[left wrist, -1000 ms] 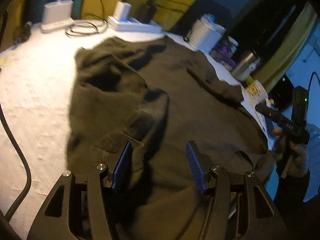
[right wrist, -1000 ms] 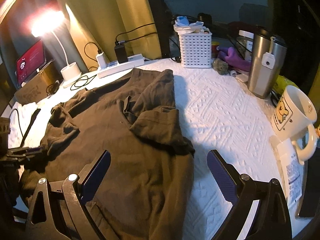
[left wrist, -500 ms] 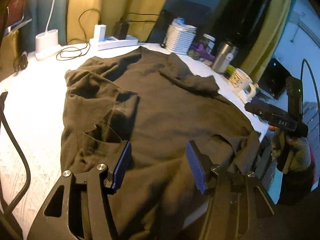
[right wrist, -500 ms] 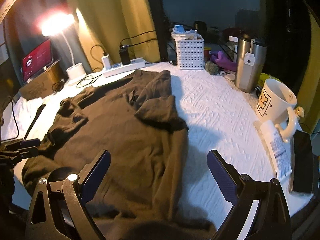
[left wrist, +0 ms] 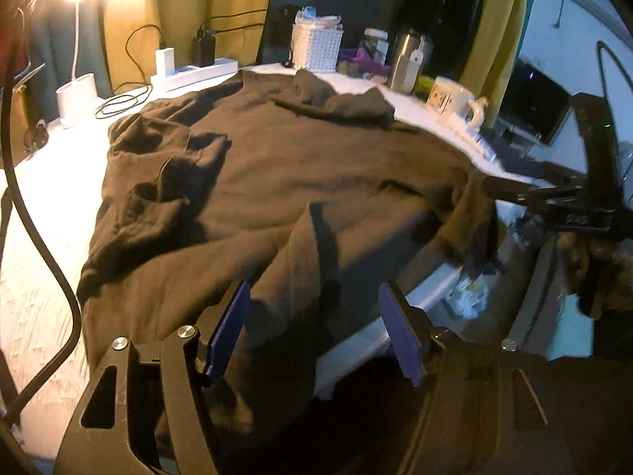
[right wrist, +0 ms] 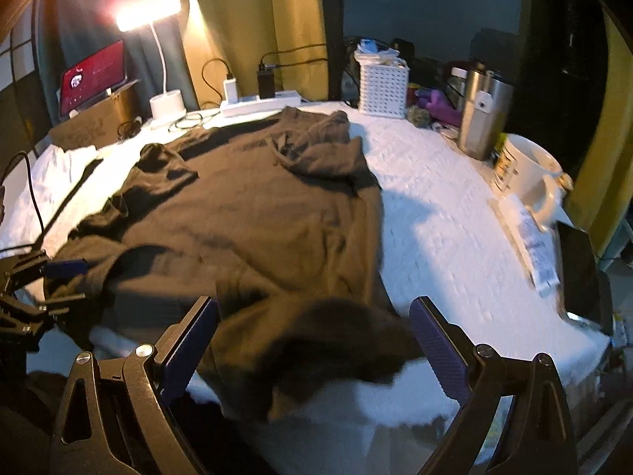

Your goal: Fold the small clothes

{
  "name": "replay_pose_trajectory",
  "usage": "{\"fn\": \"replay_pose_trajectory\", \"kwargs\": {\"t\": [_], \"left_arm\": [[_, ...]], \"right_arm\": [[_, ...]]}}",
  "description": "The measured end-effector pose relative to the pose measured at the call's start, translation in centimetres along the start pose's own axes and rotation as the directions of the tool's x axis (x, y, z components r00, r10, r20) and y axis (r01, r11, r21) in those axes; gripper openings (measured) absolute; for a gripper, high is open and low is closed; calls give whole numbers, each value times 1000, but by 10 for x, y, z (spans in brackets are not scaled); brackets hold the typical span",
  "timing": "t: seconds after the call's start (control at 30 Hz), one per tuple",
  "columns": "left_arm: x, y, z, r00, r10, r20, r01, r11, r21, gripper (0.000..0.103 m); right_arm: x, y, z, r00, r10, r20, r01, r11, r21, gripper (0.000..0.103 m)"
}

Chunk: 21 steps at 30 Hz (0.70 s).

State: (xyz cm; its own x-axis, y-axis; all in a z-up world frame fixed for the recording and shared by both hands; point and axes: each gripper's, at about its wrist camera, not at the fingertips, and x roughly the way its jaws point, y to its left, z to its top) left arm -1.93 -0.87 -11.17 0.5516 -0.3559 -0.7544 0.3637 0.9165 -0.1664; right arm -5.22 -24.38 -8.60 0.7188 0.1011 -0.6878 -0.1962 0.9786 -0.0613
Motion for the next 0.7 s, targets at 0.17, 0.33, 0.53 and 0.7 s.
{"fn": "replay_pose_trajectory", "kwargs": {"t": [0.17,0.33,0.53,0.7], "left_arm": [[4,0,-9,998,57,-7,-57,998,17,67],[13,-4,-17,995,98,-16,-97,994,49,67],[12,-1,-20,987,160,-2,-159,984,84,21],[-5,12,-11,990,142,24,-143,988,56,9]], "right_arm": [[-6,-12,-24,998,24,-50,-21,998,55,98],[2,-5,-44,986,146,-80,-139,986,92,82],[19,21,-50,969,227,-101,-224,974,39,15],[-2,16,-24,976,220,-7,-220,975,17,8]]}}
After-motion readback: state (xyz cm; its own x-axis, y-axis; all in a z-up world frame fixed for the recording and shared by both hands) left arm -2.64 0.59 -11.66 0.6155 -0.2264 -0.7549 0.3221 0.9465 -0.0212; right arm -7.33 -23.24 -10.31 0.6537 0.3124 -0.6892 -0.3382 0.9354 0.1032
